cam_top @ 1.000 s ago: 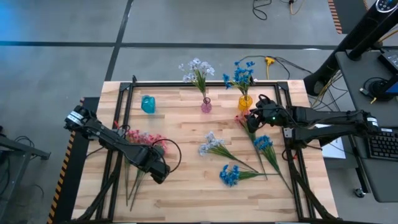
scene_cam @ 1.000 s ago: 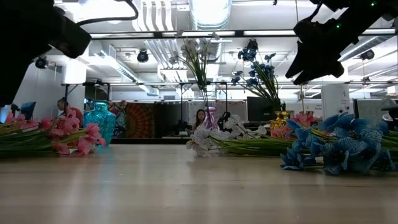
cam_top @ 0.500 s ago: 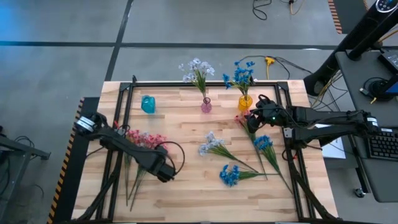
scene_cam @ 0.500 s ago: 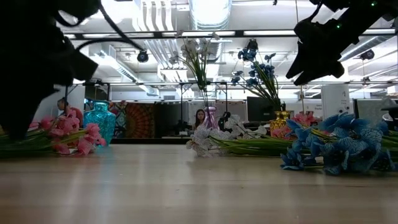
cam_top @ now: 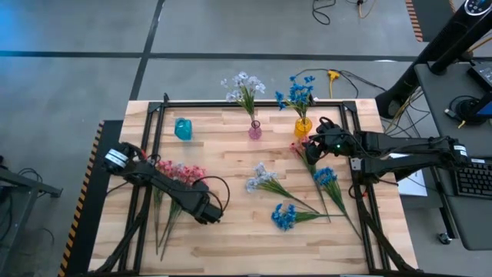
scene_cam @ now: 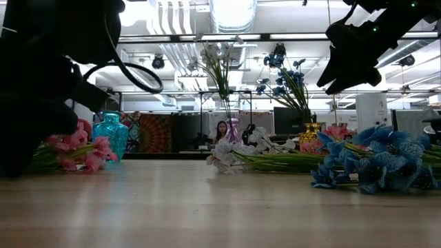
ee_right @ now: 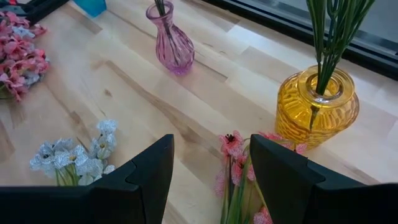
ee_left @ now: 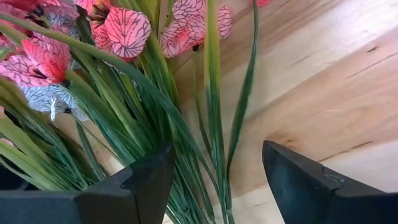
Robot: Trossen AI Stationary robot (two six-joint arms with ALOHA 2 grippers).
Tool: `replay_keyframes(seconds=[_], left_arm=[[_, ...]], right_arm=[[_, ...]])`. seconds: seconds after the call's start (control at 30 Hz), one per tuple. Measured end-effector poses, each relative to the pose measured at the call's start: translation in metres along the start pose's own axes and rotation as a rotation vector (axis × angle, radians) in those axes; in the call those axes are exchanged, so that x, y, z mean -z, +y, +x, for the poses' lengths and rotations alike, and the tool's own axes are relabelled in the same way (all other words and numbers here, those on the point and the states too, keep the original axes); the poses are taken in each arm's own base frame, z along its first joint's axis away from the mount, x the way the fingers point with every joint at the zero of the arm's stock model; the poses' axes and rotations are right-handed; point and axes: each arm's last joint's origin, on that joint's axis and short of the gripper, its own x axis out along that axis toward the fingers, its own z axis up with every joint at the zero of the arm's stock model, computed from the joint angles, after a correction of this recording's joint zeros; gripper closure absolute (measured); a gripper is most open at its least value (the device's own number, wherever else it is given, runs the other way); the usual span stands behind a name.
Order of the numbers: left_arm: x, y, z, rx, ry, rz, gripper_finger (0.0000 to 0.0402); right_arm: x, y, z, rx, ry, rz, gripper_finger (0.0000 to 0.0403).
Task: Sort flowers into vase by color
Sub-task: Put the middle pink flowers into the blue vase
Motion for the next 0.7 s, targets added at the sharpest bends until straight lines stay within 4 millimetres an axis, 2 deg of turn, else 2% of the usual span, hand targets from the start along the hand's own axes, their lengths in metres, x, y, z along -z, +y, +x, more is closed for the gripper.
replay_keyframes(seconds=[0.5,0.7], left_arm=[[0.0010,0.0031,0.0084,-0.021,0.003,-0.002,0.0203],[0.0008,0.0023,0.0086,-0.013,0.001,-0.003,0.0227]], right_arm=[[0.0000,0.0000,0.0000,0.001,0.000,0.000,0.0200],[0.0000,0.0000,0.0000,0.001,-0.001,0.000,0.0200]])
